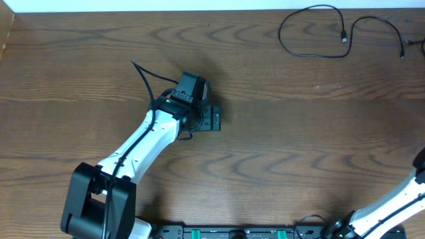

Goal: Untangle cables

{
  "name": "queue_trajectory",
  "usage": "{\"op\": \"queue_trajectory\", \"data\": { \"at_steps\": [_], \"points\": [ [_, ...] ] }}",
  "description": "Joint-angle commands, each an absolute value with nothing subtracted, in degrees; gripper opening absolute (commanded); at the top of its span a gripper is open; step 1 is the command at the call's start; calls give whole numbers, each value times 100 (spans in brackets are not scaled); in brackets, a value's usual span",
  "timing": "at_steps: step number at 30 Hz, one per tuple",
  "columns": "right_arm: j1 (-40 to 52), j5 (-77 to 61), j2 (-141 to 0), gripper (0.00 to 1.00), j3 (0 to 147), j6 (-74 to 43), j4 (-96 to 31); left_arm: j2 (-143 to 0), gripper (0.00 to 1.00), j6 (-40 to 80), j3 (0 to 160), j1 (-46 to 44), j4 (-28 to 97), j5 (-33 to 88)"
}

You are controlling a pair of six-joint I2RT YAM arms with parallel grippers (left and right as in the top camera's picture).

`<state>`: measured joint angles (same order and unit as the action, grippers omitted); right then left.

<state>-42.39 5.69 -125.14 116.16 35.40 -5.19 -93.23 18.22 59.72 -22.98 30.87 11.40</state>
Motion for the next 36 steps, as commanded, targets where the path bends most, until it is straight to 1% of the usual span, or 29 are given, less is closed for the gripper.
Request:
{"op": "queue_trajectory", "data": {
  "at_steps": [1, 2, 3, 4, 8, 9, 10, 11, 15, 23, 27, 31, 34, 36],
  "points": [
    [-4431, 493, -13207, 20, 11611, 3273, -967, -9247, 95, 1831, 6023, -2294, 3103, 1066],
    [-4460, 504, -13294, 35, 11611, 3065, -1066, -9247, 95, 1828, 6023, -2294, 3103, 1066],
    [-4497, 499, -13421, 59, 11611, 2711, -1236, -9247, 95, 1828, 6023, -2294, 3103, 1066],
    [-4504, 497, -13461, 67, 11611, 2547, -1337, -9247, 95, 1828, 6023, -2294, 3103, 1066],
    [-4491, 497, -13423, 88, 11616, 2353, -1422, -9247, 95, 1828, 6023, -2294, 3103, 1066],
    [-4484, 497, -13382, 95, 11616, 2346, -1422, -9247, 95, 1828, 6023, -2294, 3103, 1068],
    [-4480, 497, -13334, 98, 11616, 2311, -1422, -9247, 95, 1828, 6023, -2294, 3103, 1066],
    [-4475, 493, -13286, 99, 11616, 2272, -1431, -9247, 95, 1831, 6023, -2294, 3103, 1066],
    [-4447, 421, -12978, 99, 11616, 1959, -1487, -9247, 95, 1831, 6023, -2294, 3103, 1066],
    [-4235, -998, -11758, 99, 11616, 1568, -1758, -9247, 95, 1828, 6023, -2294, 3103, 1066],
    [-4038, -1813, -10965, 99, 11614, 1452, -2355, -9247, 95, 1828, 6023, -2294, 3103, 1066],
    [-3870, -2145, -10342, 99, 11592, 1052, -2862, -9247, 95, 1828, 6023, -2294, 3103, 1066],
    [-3719, -2333, -9845, 99, 11327, 725, -2875, -9247, 95, 1831, 6023, -2294, 3103, 1068],
    [-3583, -2434, -9443, 99, 10949, 709, -2816, -9247, 95, 1828, 6023, -2294, 3103, 1066]
  ]
}}
